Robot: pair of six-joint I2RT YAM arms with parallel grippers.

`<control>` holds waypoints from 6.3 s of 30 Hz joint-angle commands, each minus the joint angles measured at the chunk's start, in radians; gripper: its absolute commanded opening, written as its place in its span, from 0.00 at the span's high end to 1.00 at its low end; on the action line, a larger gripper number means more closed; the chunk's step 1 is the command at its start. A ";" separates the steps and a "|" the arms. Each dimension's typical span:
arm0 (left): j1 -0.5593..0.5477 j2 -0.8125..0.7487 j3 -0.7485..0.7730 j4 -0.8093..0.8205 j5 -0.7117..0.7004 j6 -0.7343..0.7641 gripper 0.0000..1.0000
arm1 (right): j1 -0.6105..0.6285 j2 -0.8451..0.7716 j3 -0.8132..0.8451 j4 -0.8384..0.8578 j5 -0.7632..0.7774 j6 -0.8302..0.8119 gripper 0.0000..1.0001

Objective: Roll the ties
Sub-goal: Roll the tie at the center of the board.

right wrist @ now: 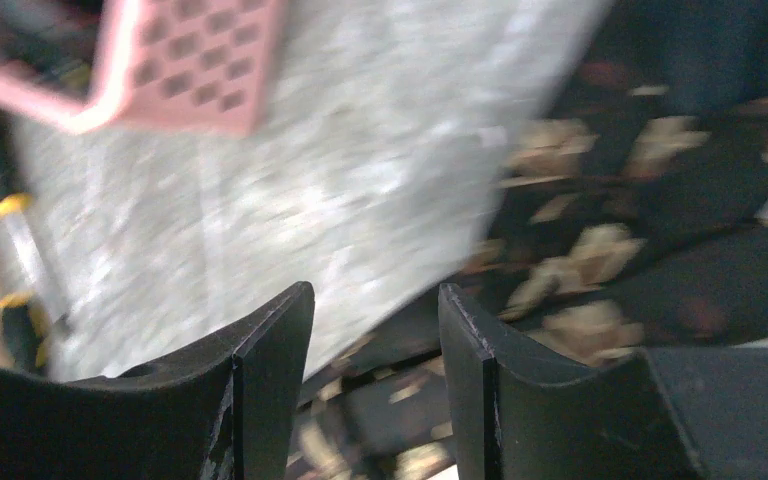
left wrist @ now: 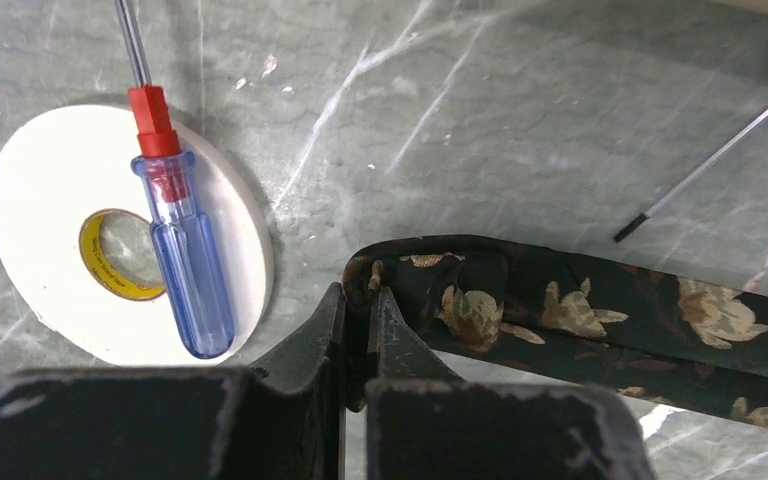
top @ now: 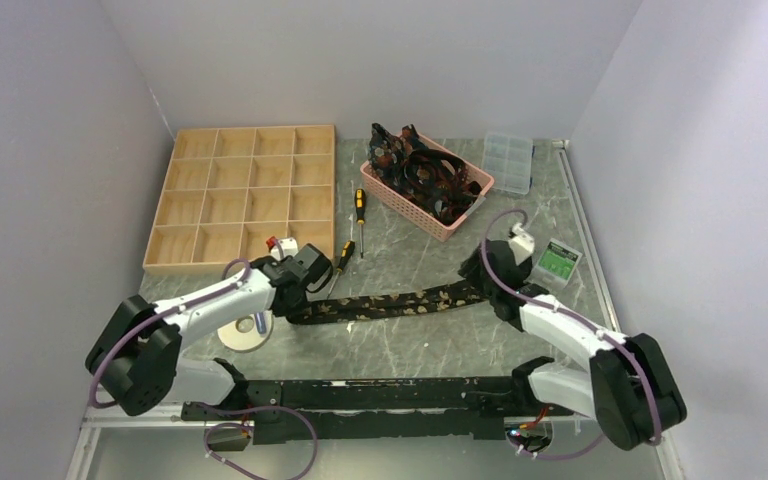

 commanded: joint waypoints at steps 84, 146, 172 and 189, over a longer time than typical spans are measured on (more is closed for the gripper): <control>-0.145 -0.091 0.014 -0.110 -0.134 -0.092 0.97 | 0.715 0.740 0.562 0.470 -0.505 0.134 0.71; -0.284 0.060 0.078 0.127 -0.029 0.049 0.97 | 0.684 0.461 0.220 0.349 -0.274 0.164 0.67; -0.356 0.074 0.170 0.056 -0.021 0.018 0.36 | 0.677 0.261 0.197 0.186 -0.155 -0.046 0.50; -0.060 -0.483 -0.246 0.267 0.186 -0.111 0.25 | 0.735 0.476 0.515 0.047 -0.264 -0.146 0.46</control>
